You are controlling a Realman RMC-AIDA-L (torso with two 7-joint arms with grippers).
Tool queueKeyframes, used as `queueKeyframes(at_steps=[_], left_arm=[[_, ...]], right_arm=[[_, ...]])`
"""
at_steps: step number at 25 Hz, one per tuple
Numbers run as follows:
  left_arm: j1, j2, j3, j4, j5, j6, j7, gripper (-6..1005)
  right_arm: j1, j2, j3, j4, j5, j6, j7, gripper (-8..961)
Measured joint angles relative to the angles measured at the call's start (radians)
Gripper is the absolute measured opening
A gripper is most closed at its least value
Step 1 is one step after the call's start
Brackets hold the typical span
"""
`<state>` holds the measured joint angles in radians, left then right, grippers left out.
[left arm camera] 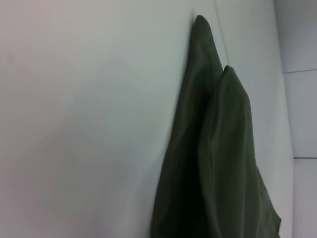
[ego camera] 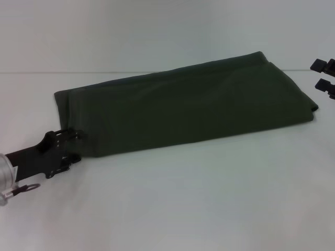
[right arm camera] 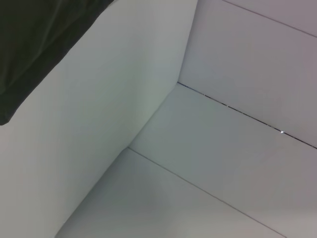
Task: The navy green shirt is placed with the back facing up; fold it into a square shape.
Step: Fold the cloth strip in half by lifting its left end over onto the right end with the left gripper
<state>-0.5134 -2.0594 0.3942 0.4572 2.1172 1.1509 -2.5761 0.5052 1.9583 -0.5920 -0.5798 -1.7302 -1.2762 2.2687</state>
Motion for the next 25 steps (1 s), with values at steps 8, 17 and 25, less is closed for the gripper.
queueKeyframes(at_steps=[8, 17, 25], left_arm=[[-0.047, 0.011, -0.001, -0.046, 0.002, -0.069, 0.008, 724], [-0.014, 0.015, -0.024, -0.007, -0.005, 0.079, 0.068, 724], [-0.061, 0.007, 0.016, -0.061, 0.019, -0.081, 0.054, 725]], right_arm=[[-0.002, 0.001, 0.0, 0.001, 0.002, -0.001, 0.0, 766], [-0.002, 0.002, 0.007, 0.009, 0.002, -0.002, 0.0, 766], [-0.003, 0.001, 0.008, 0.011, 0.0, 0.0, 0.0, 767]])
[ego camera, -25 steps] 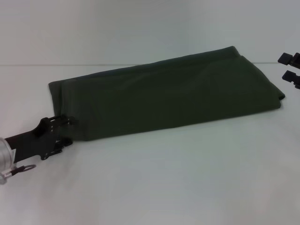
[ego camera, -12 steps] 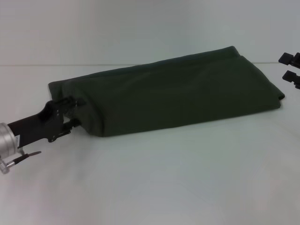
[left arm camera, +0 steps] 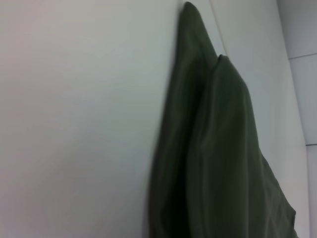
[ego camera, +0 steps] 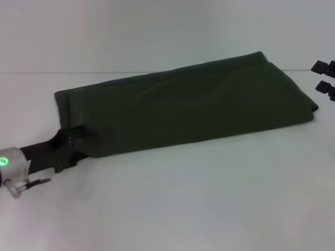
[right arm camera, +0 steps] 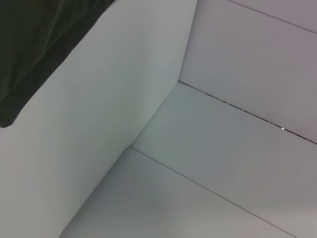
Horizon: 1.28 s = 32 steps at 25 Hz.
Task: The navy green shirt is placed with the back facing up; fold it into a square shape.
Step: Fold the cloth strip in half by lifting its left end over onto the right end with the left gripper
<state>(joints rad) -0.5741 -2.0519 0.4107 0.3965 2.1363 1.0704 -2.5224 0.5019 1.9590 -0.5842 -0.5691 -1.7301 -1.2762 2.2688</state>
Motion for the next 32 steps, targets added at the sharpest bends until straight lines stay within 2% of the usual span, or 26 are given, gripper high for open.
queueKeyframes(at_steps=[8, 21, 32], left_arm=[[-0.037, -0.013, -0.009, -0.005, -0.018, -0.071, 0.016, 725], [-0.004, -0.024, -0.011, 0.018, -0.075, -0.05, 0.047, 716], [-0.014, -0.031, -0.004, 0.021, -0.075, -0.065, 0.071, 267]], right_arm=[[-0.002, 0.004, 0.0, 0.0, 0.002, -0.007, 0.0, 766], [-0.009, 0.006, 0.002, 0.0, 0.003, -0.012, 0.001, 767], [-0.012, 0.006, 0.003, 0.0, 0.003, -0.013, 0.002, 767]])
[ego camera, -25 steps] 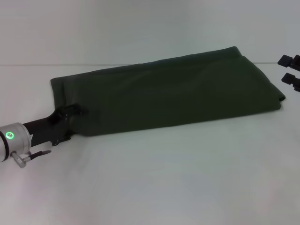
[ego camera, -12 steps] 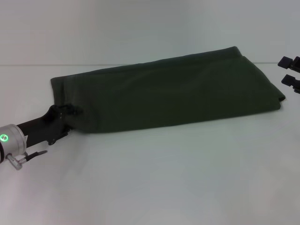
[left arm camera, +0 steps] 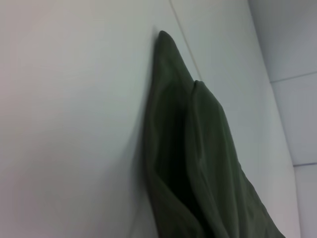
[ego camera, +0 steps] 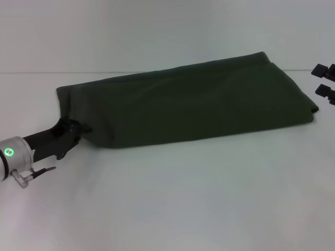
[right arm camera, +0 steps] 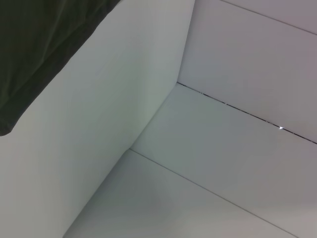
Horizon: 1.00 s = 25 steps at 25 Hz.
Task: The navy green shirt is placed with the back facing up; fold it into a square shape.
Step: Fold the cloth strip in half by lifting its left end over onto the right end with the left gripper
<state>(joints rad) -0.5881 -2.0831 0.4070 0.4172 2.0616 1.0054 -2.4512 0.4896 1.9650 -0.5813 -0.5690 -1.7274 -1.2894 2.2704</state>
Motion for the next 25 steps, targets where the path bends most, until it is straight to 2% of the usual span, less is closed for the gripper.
queueKeyframes(at_steps=[2, 7, 11, 16, 22, 25], left_arm=[[0.003, 0.0, -0.004, 0.009, 0.0, 0.013, 0.033, 70], [0.017, 0.005, -0.003, 0.06, 0.005, 0.036, 0.101, 67], [0.039, 0.027, -0.006, 0.099, 0.023, 0.027, 0.094, 64], [0.049, 0.052, -0.034, 0.158, 0.122, -0.013, 0.065, 62], [0.034, 0.072, -0.065, 0.184, 0.223, -0.091, 0.054, 63], [0.031, 0.075, -0.077, 0.196, 0.236, -0.089, 0.052, 63]], right_arm=[[0.0, 0.0, 0.0, 0.0, 0.0, -0.001, 0.0, 767], [0.0, 0.0, 0.0, 0.001, 0.0, 0.003, -0.001, 766], [-0.001, -0.001, 0.007, 0.013, 0.0, 0.003, 0.0, 766], [-0.002, -0.002, 0.01, 0.015, 0.0, 0.008, 0.0, 766], [-0.002, -0.002, 0.011, 0.015, -0.004, 0.015, 0.0, 766], [-0.002, -0.001, 0.011, 0.017, -0.005, 0.015, 0.0, 766]])
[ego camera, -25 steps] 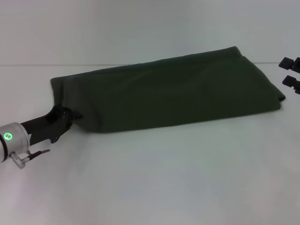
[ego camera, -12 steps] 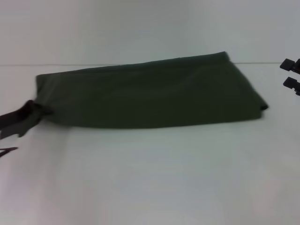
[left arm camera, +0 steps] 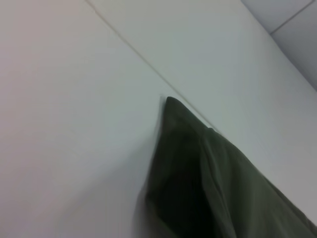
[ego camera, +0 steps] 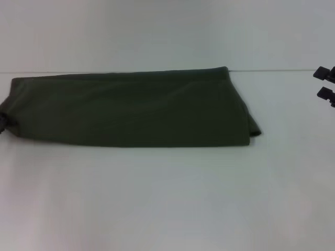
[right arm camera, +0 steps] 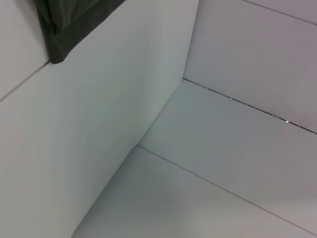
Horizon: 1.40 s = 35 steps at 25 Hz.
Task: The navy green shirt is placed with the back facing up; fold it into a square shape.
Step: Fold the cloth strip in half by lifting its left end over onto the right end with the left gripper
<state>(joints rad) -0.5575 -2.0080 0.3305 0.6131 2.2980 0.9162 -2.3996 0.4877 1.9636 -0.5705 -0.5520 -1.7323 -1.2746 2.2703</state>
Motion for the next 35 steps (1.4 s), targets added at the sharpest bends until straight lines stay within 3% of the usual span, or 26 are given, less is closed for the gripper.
queueKeyframes(at_steps=[4, 9, 15, 18, 23, 29, 32, 35], left_arm=[[-0.001, -0.007, 0.003, 0.046, -0.023, 0.076, 0.005, 63], [-0.032, -0.009, 0.012, 0.13, -0.119, 0.261, 0.001, 63], [-0.144, -0.007, 0.047, 0.185, -0.167, 0.432, -0.051, 62], [-0.198, -0.021, 0.111, 0.185, -0.198, 0.445, -0.067, 62], [-0.289, -0.074, 0.245, 0.18, -0.233, 0.386, -0.063, 62], [-0.34, -0.144, 0.419, 0.173, -0.237, 0.239, -0.055, 62], [-0.349, -0.16, 0.553, 0.138, -0.26, 0.128, -0.048, 62], [-0.365, -0.162, 0.71, 0.063, -0.33, -0.002, -0.031, 63]], right_arm=[[0.0, 0.001, -0.002, 0.009, -0.001, 0.0, -0.001, 765], [-0.001, 0.0, -0.001, 0.011, -0.005, 0.0, -0.001, 765], [0.004, 0.0, -0.008, 0.011, -0.006, 0.01, -0.006, 765], [0.009, 0.001, -0.009, 0.02, -0.006, 0.011, -0.014, 765], [0.012, 0.001, -0.009, 0.026, -0.006, 0.012, -0.016, 765], [0.013, 0.002, -0.011, 0.03, -0.006, 0.012, -0.021, 764], [0.019, 0.002, -0.011, 0.036, -0.009, 0.012, -0.026, 764], [0.026, 0.002, -0.011, 0.038, -0.019, 0.014, -0.026, 764]])
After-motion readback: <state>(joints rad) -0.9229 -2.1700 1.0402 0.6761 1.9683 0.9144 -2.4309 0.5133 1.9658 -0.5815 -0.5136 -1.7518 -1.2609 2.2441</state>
